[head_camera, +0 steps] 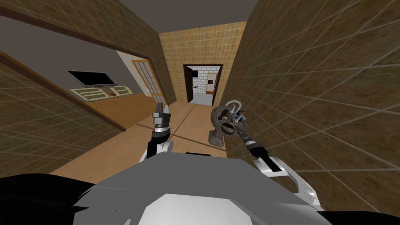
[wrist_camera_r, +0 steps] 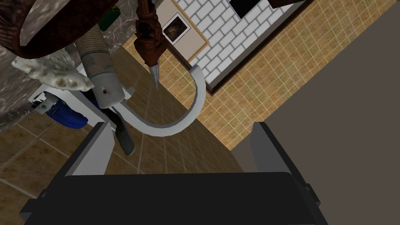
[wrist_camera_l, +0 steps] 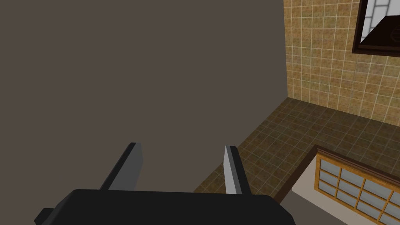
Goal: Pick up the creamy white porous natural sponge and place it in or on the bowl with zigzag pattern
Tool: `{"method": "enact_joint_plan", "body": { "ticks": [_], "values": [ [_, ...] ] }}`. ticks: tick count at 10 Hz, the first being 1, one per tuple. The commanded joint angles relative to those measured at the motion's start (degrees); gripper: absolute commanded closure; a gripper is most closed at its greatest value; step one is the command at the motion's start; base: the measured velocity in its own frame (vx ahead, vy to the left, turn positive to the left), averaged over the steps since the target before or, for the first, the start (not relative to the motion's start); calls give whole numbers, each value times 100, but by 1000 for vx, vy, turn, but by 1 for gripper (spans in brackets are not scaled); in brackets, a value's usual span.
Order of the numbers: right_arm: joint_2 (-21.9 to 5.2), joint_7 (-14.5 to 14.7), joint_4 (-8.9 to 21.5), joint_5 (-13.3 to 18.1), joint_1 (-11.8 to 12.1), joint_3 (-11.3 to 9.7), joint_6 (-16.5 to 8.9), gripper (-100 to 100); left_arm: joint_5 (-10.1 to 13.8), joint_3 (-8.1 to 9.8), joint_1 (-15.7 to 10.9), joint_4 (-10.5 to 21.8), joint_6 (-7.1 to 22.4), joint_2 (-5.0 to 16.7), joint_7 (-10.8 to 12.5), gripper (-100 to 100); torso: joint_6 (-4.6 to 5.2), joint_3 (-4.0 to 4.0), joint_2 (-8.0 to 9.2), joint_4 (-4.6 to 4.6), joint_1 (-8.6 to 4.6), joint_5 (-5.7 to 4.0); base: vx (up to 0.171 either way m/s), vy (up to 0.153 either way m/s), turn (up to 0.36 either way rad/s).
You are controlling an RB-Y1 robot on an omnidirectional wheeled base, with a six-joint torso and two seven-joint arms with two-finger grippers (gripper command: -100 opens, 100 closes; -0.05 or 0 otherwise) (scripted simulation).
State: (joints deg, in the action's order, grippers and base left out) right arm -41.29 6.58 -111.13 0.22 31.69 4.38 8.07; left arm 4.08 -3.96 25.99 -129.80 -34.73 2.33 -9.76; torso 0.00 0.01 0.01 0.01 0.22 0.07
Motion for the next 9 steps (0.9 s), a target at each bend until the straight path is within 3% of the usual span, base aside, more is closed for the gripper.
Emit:
{"method": "enact_joint_plan", "body": {
  "ticks": [1,9],
  "values": [
    [-286,-21,136,27,23,-34,-236,-100,0,0,0,0,0,0,0,0,0,0,0,0,0,0,3,83,36],
    [-1542,-124,687,146,195,-243,-1134,-100,0,0,0,0,0,0,0,0,0,-1,-3,0,3,1,4,81,35]
  ]
}}
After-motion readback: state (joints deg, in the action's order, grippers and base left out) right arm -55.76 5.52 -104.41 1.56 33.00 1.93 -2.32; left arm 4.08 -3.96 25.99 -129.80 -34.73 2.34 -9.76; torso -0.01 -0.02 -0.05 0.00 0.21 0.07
